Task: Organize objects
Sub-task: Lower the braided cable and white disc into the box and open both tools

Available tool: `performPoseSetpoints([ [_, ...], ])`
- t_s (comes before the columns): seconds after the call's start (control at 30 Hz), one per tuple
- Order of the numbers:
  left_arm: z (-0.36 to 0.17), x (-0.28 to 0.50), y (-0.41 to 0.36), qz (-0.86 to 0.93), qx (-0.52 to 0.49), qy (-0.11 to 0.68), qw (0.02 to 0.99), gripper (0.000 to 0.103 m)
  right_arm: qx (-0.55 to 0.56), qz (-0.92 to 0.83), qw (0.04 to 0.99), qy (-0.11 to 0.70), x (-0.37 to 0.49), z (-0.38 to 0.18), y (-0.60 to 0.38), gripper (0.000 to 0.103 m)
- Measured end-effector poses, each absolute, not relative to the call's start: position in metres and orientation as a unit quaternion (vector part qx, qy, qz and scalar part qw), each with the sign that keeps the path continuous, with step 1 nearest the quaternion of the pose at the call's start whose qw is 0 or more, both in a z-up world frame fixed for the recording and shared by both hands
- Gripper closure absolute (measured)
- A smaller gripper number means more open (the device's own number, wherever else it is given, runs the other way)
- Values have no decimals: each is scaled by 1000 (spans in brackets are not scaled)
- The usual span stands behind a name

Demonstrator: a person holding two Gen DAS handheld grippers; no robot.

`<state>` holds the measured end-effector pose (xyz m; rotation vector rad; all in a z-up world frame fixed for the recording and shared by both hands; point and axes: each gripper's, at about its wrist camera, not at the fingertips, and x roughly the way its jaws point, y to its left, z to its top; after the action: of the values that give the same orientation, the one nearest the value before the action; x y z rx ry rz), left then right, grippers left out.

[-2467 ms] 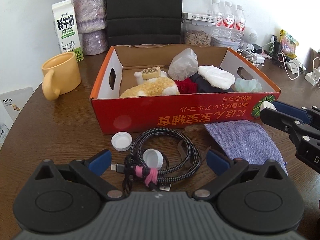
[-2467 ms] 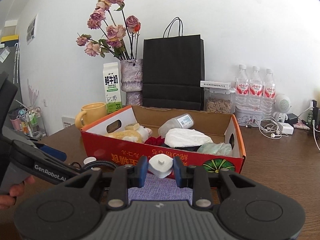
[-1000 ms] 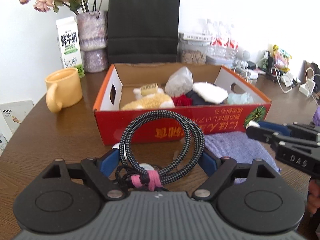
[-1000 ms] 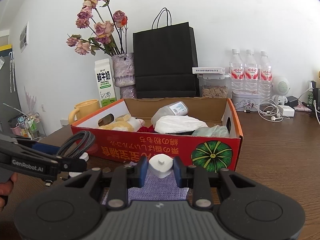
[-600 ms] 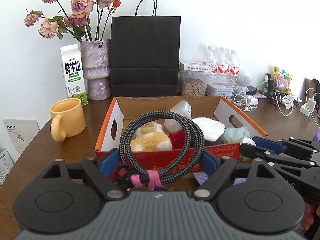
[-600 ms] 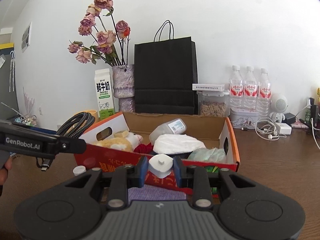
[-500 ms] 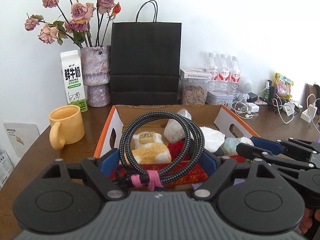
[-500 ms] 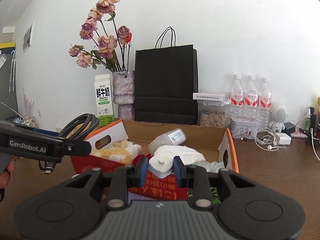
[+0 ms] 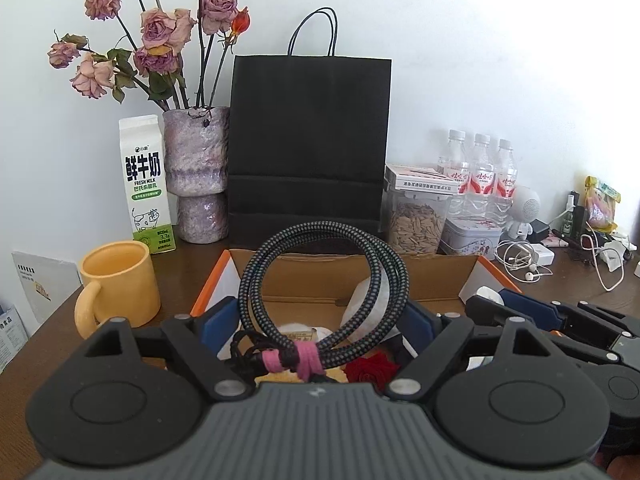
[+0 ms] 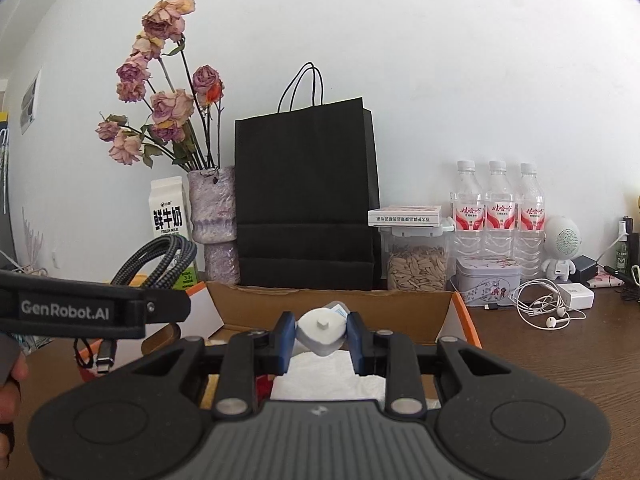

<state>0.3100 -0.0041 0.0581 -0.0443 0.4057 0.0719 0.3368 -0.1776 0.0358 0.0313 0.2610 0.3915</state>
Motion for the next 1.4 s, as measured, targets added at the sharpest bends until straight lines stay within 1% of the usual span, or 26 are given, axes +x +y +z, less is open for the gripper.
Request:
performPoseSetpoints([
  [0.27,49,338,3,49,-15,205,977,17,18,184,975,126,360,32,-181,76],
  [0.5,37,342,1,51,-1,214,975,17,4,185,973,136,359,25,-178,76],
  [0.6,37,341,2,54,-4,213,976,15,0,186,973,135,356,24,-177,76],
  [0.67,38,339,3,58,-8,206,977,12,-2,179,975,134,355,24,-176,76],
  [0.7,39,338,3,60,-9,200,978,1,-2,178,975,134,354,24,-176,75],
  [0.77,41,335,3,65,-12,188,980,0,-1,179,974,136,354,23,-176,62],
  [0.8,41,334,3,65,-12,188,980,0,-1,178,975,135,353,23,-176,40],
  [0.83,41,335,3,64,-12,190,980,0,-1,173,976,131,352,23,-176,27],
  [0.87,40,336,2,64,-12,193,979,0,-1,166,978,124,350,23,-176,6],
  [0.9,40,337,2,65,-12,196,978,0,-2,160,980,115,348,23,-176,2],
  [1.4,33,336,7,66,-27,205,976,0,-6,156,981,116,348,23,-175,2],
])
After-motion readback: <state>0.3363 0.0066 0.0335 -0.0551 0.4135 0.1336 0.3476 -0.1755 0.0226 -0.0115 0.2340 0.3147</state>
